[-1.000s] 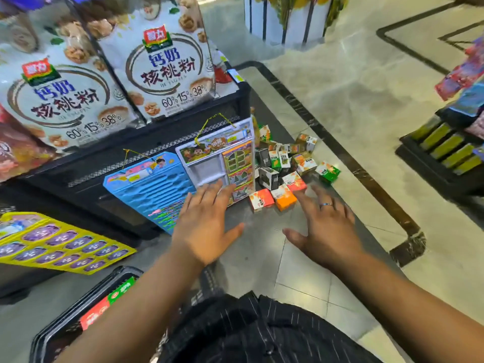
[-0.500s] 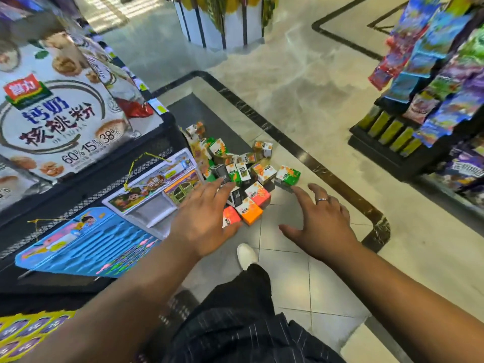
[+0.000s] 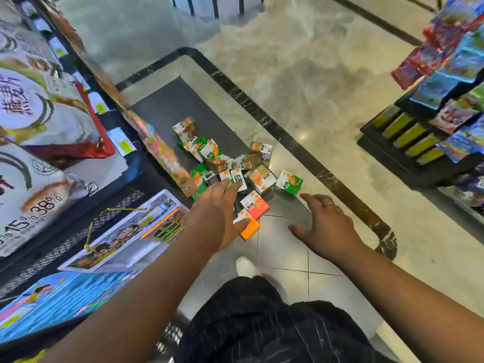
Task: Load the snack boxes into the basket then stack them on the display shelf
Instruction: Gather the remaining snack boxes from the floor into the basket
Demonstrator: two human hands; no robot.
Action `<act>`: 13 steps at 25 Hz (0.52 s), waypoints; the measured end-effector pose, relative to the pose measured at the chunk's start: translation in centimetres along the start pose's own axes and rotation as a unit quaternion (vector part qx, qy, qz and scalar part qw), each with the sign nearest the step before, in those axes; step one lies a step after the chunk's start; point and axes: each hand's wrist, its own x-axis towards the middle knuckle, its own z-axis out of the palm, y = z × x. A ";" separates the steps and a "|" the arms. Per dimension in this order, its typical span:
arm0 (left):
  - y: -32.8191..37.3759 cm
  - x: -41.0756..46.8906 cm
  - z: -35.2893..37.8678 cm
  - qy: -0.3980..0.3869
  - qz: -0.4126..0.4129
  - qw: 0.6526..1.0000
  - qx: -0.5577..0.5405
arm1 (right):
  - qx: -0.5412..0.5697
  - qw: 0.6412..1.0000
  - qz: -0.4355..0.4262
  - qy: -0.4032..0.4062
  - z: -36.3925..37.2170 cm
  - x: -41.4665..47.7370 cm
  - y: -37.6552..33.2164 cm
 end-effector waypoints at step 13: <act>-3.4 22.3 11.3 -0.071 -0.151 0.985 -0.048 | 0.115 0.983 0.024 -0.141 8.7 32.9 3.6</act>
